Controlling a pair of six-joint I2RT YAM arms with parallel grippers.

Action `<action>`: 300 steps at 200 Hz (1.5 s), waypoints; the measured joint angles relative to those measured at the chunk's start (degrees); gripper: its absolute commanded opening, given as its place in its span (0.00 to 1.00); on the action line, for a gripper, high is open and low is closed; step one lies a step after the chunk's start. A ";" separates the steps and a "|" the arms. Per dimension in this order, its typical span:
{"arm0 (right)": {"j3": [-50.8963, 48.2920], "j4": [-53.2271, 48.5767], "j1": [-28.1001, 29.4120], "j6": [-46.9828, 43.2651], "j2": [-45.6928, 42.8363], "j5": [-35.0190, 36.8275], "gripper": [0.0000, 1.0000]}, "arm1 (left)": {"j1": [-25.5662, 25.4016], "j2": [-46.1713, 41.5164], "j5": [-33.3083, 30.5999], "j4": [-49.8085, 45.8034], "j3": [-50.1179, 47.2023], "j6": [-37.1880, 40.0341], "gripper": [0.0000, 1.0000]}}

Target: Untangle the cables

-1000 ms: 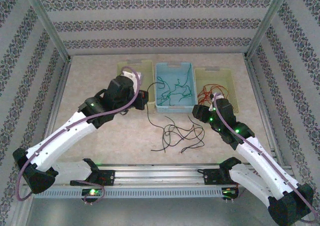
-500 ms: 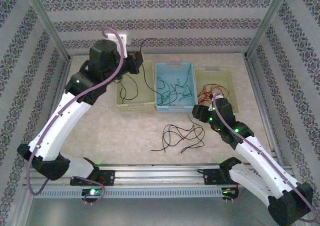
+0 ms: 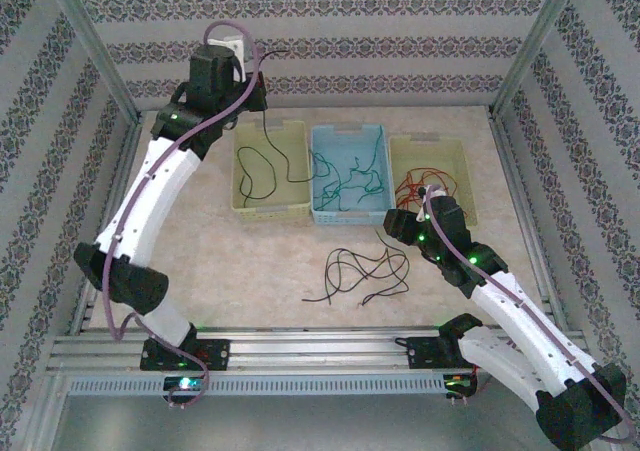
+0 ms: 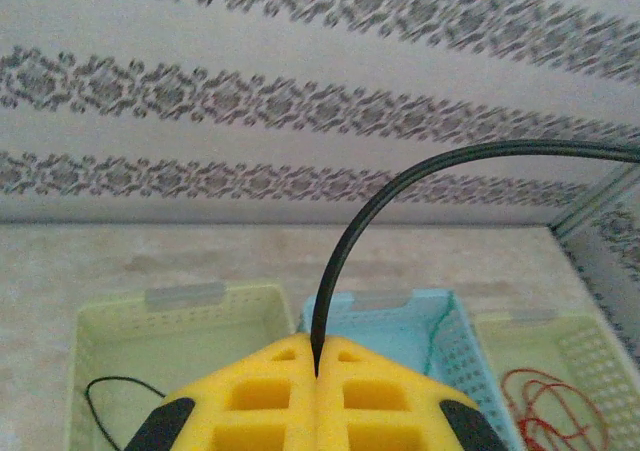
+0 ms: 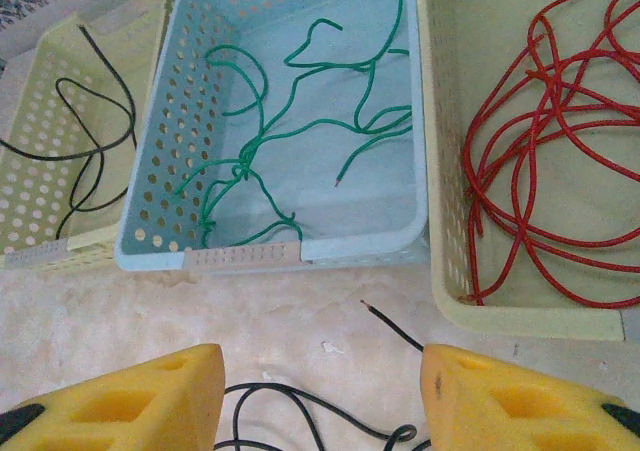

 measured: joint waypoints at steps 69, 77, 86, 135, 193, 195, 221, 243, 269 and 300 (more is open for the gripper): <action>0.00 0.02 0.00 0.00 0.44 -0.66 0.55 | 0.52 10.49 1.79 2.05 -11.04 -0.76 0.00; 0.00 0.02 0.00 0.00 0.63 -0.70 0.55 | 0.76 13.27 2.89 2.62 -11.67 -1.38 0.03; 0.00 0.02 0.02 -0.02 0.81 -0.87 0.55 | 1.53 17.40 4.50 2.99 -11.65 -2.14 0.14; 0.02 -0.02 0.66 -1.03 1.03 -1.49 0.55 | 4.37 29.53 5.14 0.85 -8.92 -3.19 0.89; 0.04 0.02 0.66 -1.36 1.86 -1.49 0.55 | -0.35 11.34 0.63 0.96 -6.97 1.46 0.93; 0.04 0.02 0.66 -1.33 1.97 -1.49 0.55 | -0.83 10.45 0.63 0.98 -7.02 1.73 0.93; 0.04 -0.02 0.63 -1.05 2.25 -0.98 0.56 | -8.66 1.55 2.16 2.34 -10.88 5.40 0.93; -0.24 0.02 0.59 -0.70 2.16 -0.85 0.55 | -17.62 -1.11 4.66 2.93 -17.79 7.28 0.93; -1.84 0.00 1.05 0.35 2.43 -1.07 0.55 | -25.27 0.48 6.51 4.55 -29.14 5.66 0.92; -5.95 -0.28 4.52 2.03 4.04 -1.27 0.55 | -26.97 1.33 7.06 7.08 -40.68 -0.11 0.92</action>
